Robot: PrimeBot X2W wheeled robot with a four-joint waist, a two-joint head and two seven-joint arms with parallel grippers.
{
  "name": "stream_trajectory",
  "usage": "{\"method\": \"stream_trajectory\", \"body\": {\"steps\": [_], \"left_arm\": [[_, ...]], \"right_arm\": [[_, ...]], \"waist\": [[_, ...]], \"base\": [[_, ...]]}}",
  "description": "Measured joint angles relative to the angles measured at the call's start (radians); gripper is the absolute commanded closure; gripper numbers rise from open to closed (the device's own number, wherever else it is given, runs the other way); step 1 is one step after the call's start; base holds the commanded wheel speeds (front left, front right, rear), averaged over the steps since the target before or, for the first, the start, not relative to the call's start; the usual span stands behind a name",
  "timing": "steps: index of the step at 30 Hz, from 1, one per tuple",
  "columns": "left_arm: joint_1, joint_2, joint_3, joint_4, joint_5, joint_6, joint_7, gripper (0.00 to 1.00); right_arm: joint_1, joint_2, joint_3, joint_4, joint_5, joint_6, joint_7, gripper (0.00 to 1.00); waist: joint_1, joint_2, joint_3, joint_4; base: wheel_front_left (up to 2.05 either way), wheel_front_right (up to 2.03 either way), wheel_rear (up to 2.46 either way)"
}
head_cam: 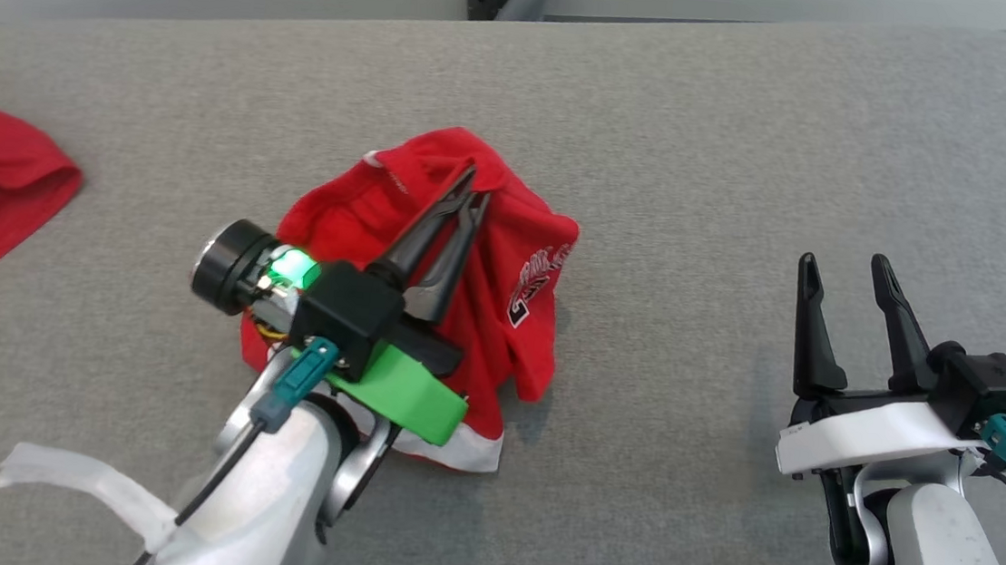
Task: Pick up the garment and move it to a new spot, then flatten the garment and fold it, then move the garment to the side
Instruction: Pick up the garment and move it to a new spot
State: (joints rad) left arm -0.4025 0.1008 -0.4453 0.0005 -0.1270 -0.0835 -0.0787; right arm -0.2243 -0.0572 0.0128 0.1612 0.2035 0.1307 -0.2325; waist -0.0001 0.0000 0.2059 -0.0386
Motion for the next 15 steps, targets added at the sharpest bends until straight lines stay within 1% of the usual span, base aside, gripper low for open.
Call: {"method": "stream_trajectory", "body": {"steps": [7,11,15], "left_arm": [[-0.096,-0.029,-0.099,0.048,0.005,-0.018,0.011,1.0],[-0.117,-0.036,-0.146,0.125,-0.004,-0.025,0.024,1.0],[-0.119,-0.04,-0.223,0.212,-0.015,-0.036,0.021,1.0]], "right_arm": [[-0.007,0.005,-0.002,0.015,0.028,0.0,-0.018,0.0],[-0.008,0.005,0.005,0.032,0.065,0.0,-0.025,0.0],[-0.009,0.005,0.005,0.042,0.091,0.0,-0.03,0.0]], "waist": [[0.0,0.0,0.031,-0.126],[0.0,0.0,0.061,-0.189],[0.0,0.0,0.108,-0.228]], "base": [[0.0,0.0,0.0],[0.0,0.0,0.0],[0.0,0.0,0.0]]}}
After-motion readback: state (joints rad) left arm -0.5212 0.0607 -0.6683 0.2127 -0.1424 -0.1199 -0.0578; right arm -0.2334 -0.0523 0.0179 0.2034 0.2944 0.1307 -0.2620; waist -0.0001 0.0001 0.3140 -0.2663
